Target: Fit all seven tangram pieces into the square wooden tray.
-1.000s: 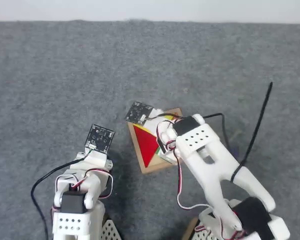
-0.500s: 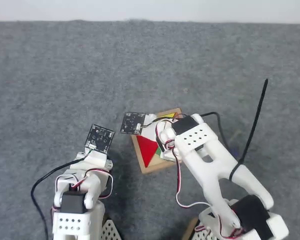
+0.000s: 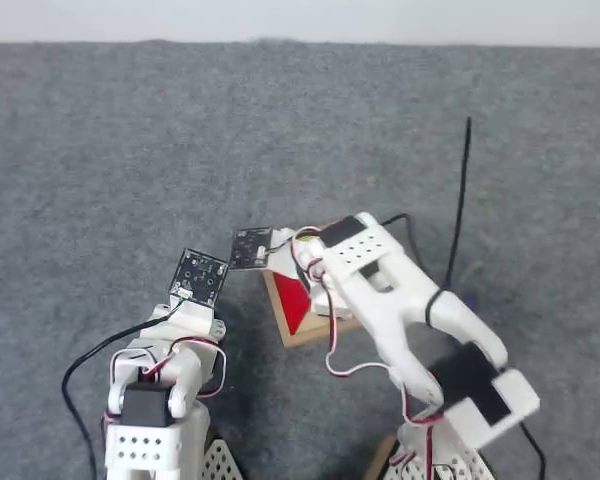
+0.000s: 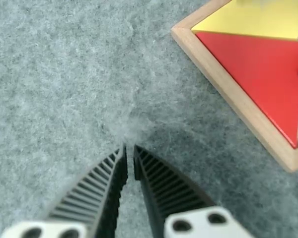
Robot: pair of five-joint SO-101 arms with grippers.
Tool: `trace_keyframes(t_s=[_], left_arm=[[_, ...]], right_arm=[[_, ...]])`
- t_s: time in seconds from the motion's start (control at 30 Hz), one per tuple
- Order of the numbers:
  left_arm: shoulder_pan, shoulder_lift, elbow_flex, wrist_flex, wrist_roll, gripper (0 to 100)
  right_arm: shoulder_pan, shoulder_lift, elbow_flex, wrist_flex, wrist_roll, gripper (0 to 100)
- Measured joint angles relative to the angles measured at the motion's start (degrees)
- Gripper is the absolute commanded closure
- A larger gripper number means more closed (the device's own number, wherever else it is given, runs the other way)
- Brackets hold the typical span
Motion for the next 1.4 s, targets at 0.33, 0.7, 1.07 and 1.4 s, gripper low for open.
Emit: trace_keyframes(t_s=[0.33, 0.7, 1.07, 1.4], left_arm=[[0.0, 0.0, 0.0, 0.0, 0.0, 98], [0.0, 0.0, 0.0, 0.0, 0.0, 98], [0.0, 0.0, 0.0, 0.0, 0.0, 98], [0.0, 0.0, 0.0, 0.0, 0.0, 98]], right_arm=[[-2.5, 5.3, -6.3, 3.4, 6.7, 92.1], [-7.5, 5.3, -6.4, 7.0, 7.3, 91.7], [-8.3, 5.3, -6.6, 9.7, 7.2, 80.9], [-8.0, 5.3, -6.6, 9.8, 7.2, 78.5]])
